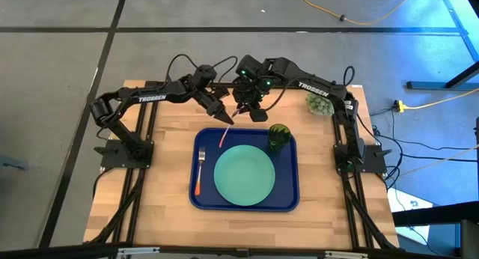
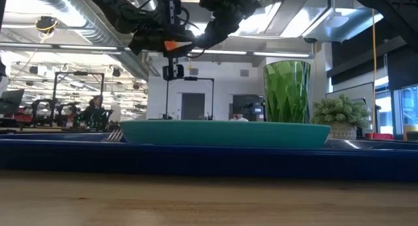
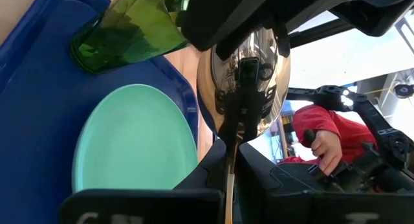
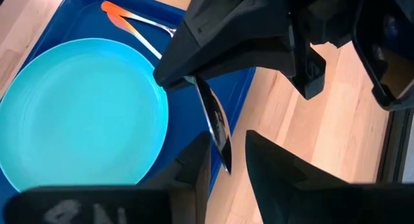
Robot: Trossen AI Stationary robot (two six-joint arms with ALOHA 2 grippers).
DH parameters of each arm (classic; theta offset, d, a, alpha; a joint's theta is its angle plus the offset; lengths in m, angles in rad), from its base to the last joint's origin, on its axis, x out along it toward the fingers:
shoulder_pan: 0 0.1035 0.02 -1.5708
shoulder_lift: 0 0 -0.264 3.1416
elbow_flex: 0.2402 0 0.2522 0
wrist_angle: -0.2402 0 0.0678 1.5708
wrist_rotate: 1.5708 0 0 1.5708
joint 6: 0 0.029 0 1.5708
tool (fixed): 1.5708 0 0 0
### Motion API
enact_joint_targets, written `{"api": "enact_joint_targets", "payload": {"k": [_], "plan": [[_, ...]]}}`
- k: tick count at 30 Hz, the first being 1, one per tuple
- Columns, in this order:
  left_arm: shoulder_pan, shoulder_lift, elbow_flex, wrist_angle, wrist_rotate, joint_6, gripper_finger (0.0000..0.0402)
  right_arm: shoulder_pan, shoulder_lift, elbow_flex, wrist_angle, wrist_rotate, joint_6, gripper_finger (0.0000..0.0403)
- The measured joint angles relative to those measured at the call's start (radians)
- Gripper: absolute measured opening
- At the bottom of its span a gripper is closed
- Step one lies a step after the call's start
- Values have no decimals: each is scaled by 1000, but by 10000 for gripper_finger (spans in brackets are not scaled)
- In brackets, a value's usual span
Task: Pick and place plate/cup/fork/spoon on tray
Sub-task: Put the orange spoon on the left of the green plate on the blue tray
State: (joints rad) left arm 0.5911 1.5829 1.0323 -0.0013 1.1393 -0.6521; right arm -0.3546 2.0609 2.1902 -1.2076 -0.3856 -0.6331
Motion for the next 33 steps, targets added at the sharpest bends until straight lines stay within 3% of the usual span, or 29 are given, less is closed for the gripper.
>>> {"api": "enact_joint_targets", "payload": {"k": [9, 17, 27, 33], "plan": [[0, 0, -1, -25, -12, 23, 4, 0, 0, 0, -1, -53, 0, 88], [0, 1, -1, -27, -13, 23, 3, 0, -2, 0, 5, -46, -1, 14], [-1, 1, -1, -22, -67, 5, 46, 4, -2, 0, -3, -42, 0, 7], [10, 1, -1, -21, -68, 3, 52, 5, -2, 0, -3, -43, 0, 6]]}}
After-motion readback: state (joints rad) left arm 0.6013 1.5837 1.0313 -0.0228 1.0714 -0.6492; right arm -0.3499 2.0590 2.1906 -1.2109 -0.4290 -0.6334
